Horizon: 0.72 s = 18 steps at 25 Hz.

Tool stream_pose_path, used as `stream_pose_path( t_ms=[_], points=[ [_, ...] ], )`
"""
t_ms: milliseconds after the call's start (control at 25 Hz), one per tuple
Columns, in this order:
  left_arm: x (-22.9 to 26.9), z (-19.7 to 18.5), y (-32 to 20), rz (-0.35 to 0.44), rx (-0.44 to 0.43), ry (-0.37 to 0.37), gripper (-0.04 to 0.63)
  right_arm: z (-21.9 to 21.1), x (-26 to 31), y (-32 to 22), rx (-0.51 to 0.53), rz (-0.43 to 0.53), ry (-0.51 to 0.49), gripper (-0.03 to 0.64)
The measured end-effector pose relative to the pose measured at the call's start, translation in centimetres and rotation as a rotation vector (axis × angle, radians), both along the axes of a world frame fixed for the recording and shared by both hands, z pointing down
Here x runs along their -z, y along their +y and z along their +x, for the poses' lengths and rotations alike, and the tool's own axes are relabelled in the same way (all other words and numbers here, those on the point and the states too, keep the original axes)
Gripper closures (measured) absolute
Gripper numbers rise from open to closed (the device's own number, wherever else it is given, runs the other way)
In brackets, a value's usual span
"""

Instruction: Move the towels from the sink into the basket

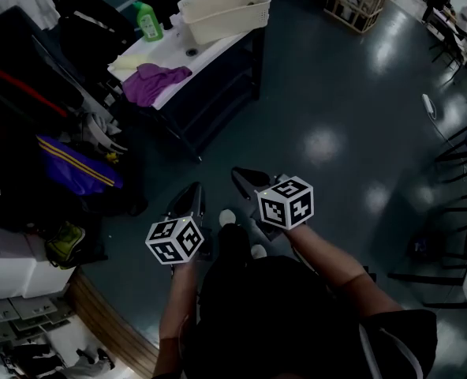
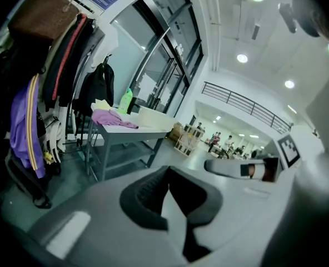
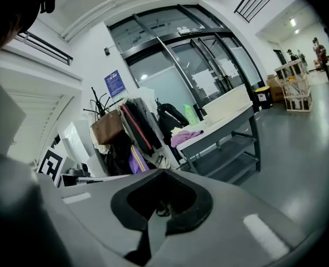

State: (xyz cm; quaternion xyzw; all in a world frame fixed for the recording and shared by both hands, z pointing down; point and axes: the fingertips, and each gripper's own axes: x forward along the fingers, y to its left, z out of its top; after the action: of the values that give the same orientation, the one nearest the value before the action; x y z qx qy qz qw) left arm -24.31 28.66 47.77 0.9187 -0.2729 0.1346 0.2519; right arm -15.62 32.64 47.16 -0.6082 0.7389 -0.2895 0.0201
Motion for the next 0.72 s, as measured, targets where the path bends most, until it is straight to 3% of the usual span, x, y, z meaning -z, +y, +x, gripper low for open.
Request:
stream_pose_path(
  t_ms=[280, 720],
  points=[
    [-0.7, 2.1, -4.3, -0.008, -0.035, 0.007, 0.591, 0.8, 0.0, -4.0, 0.011, -0.008, 0.033, 0.62],
    [-1.7, 4.3, -13.0, -0.041, -0.005, 0.003, 0.592, 4.0, -1.1, -12.0, 0.015, -0.046, 0.04, 0.621]
  ],
)
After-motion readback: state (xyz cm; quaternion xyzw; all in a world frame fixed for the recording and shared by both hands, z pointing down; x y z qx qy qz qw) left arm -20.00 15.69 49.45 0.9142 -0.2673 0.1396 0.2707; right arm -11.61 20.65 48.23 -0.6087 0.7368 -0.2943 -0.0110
